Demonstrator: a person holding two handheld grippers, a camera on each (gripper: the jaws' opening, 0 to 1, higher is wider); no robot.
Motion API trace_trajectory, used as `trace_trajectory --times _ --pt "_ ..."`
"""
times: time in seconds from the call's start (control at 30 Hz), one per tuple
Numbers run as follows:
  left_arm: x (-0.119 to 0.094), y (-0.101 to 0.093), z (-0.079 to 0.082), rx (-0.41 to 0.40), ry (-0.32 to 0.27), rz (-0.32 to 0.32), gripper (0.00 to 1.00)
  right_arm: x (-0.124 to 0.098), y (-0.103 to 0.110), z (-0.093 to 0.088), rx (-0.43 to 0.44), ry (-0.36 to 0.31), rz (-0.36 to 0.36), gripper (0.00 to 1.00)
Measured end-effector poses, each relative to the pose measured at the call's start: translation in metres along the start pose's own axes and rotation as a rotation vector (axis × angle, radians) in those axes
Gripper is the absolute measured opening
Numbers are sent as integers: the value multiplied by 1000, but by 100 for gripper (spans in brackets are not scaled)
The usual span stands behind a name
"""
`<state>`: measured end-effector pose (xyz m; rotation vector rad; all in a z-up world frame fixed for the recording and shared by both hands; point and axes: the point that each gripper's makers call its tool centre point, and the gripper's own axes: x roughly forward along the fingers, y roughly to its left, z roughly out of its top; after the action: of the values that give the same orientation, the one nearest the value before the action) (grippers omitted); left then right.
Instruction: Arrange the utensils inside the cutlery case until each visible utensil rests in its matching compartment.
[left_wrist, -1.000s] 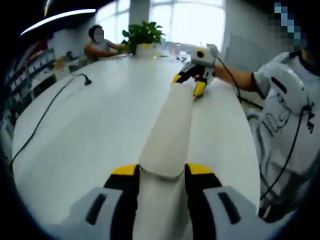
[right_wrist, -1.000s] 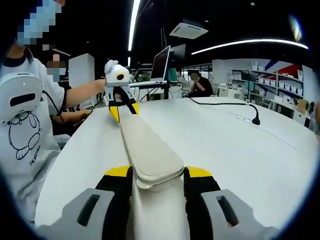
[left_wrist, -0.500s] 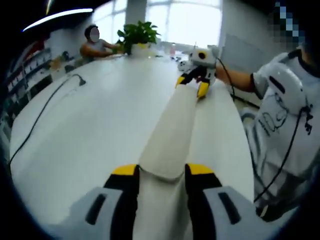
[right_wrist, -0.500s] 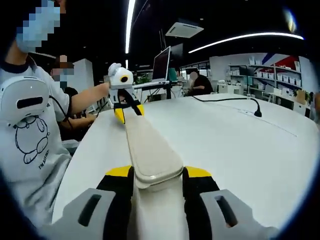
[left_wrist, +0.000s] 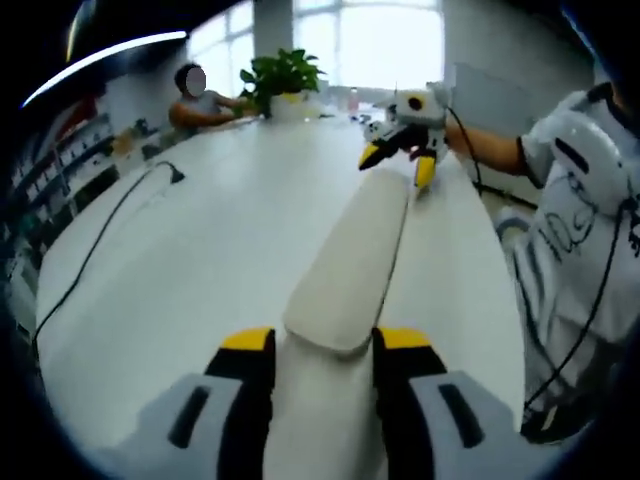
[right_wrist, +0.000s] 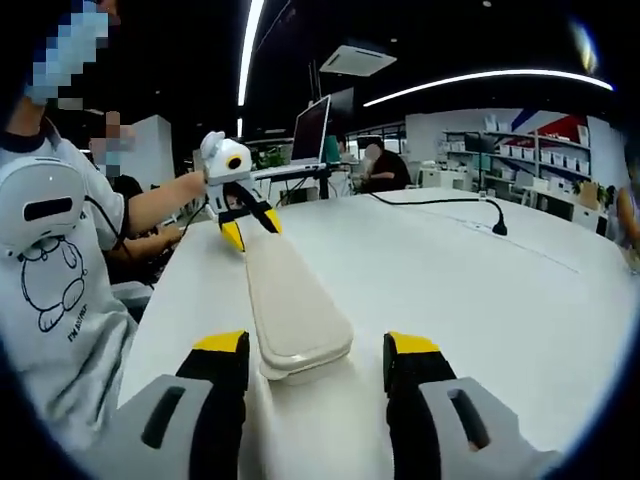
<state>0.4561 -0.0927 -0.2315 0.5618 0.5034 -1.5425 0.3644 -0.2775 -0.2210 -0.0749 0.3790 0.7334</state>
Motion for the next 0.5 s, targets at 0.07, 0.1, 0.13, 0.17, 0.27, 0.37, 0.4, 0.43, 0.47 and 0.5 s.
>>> trace_trajectory --times 0.07,0.1,0.13,0.17,0.27,0.37,0.4,0.43,0.47,0.5 --pt "-4 -2 1 2 -7 1 39 -2 4 -1 -8 32 -3 57" --pt "-8 -1 2 10 -10 10 39 -3 6 0 -34 46 -7 57" --pt "-12 1 5 19 -17 19 38 -4 9 3 -60 56 -7 55" --pt "-17 4 8 24 -31 32 37 -5 12 6 -71 65 -3 52" --pt "-29 7 19 29 -59 41 32 -8 18 14 -105 120 1 36" --pt "-31 3 32 26 -92 12 24 -13 20 26 -31 138 15 32" --pt "-31 0 35 16 -99 -11 21 -12 19 29 -14 141 5 31" --pt "-29 -2 36 11 -96 -27 21 -10 15 33 -22 146 -11 26" --pt "-26 -2 37 12 -89 -30 20 -9 14 35 -24 153 -18 21" --pt "-24 -2 36 18 -72 -33 19 -9 9 32 -4 183 -37 17"
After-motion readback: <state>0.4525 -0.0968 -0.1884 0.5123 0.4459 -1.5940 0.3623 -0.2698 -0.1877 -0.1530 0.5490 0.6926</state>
